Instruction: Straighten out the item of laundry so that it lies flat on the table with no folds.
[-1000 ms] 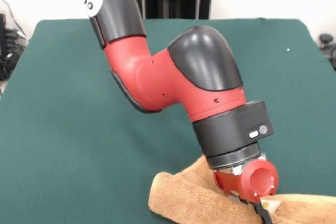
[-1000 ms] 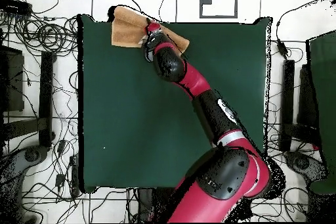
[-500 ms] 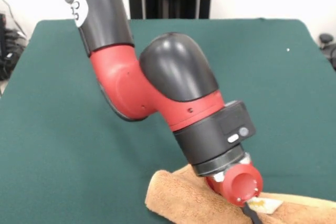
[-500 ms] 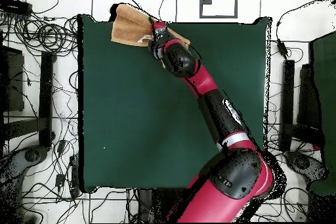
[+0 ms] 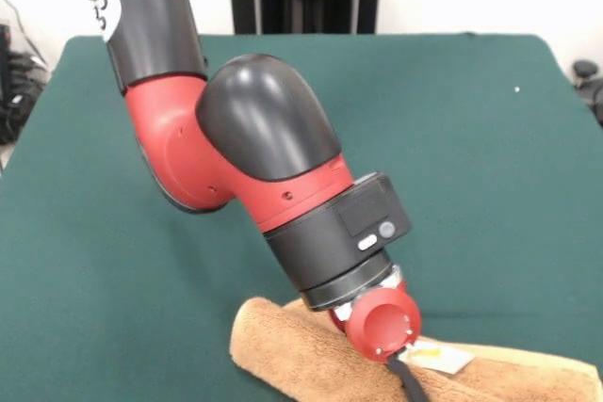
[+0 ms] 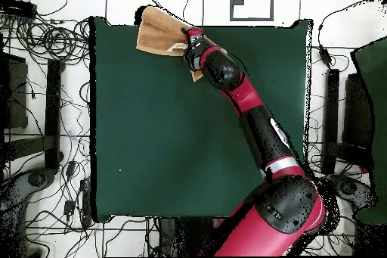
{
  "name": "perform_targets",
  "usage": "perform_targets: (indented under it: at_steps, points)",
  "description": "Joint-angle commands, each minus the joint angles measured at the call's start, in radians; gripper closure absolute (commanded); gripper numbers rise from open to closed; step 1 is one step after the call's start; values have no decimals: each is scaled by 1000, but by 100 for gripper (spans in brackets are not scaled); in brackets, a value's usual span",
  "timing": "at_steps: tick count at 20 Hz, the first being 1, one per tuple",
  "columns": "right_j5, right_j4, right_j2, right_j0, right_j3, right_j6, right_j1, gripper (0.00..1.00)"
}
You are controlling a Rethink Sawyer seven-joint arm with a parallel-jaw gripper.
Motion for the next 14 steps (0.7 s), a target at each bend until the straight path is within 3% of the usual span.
perform_targets:
  at_steps: [1,7,9,14]
  points:
    - [33,27,-13,5,83,57,-9,100]
    - [62,40,-45,-3,143,97,-55,100]
    - [79,50,-47,-23,209,126,-98,100]
    - [185,142,-98,-60,482,307,-343,100]
